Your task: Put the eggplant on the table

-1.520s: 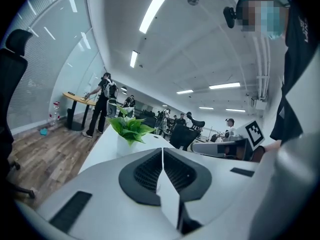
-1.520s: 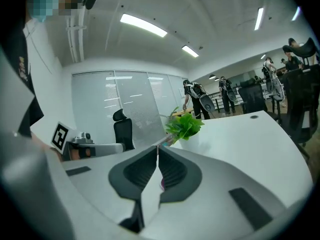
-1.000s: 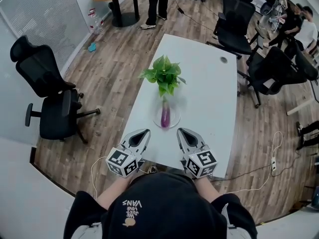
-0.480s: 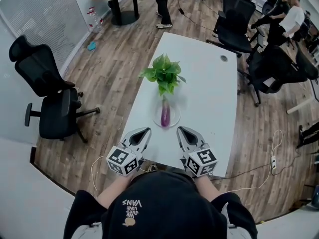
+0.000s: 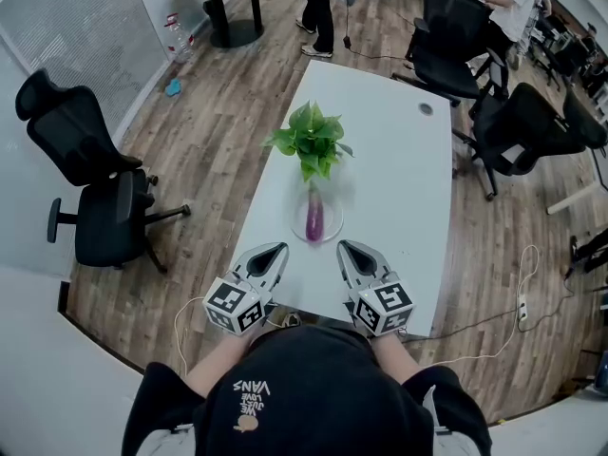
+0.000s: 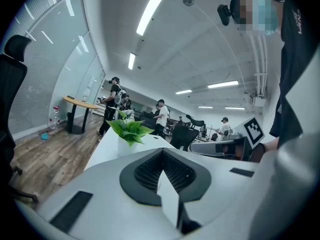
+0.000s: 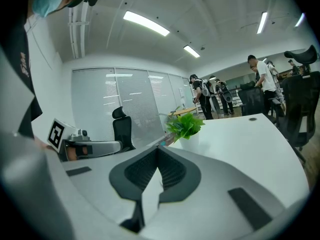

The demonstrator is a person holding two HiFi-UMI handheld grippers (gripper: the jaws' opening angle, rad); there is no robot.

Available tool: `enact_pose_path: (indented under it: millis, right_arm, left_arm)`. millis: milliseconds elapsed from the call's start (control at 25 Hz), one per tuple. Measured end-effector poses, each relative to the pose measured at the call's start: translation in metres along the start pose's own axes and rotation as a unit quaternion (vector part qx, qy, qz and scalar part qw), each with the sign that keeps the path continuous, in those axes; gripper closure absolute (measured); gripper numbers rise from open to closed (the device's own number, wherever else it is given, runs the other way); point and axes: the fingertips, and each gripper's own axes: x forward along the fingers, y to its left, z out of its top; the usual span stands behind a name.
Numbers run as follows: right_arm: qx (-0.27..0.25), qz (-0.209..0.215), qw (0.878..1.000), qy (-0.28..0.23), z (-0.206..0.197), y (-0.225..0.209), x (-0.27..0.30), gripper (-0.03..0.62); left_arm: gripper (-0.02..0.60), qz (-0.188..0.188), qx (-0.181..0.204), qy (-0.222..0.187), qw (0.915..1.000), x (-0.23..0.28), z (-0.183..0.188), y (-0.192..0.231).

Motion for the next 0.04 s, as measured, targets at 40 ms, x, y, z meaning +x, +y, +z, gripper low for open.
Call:
enact_pose_path:
  millis: [40]
  right_arm:
    - [-0.001,0.0,1.0,0.001,0.0,0.0002,0.0001,0.576]
  left_arm:
    - [0.571,-0.001,0.001,0.0,1.0,0.0001,0.0003,-0.0003]
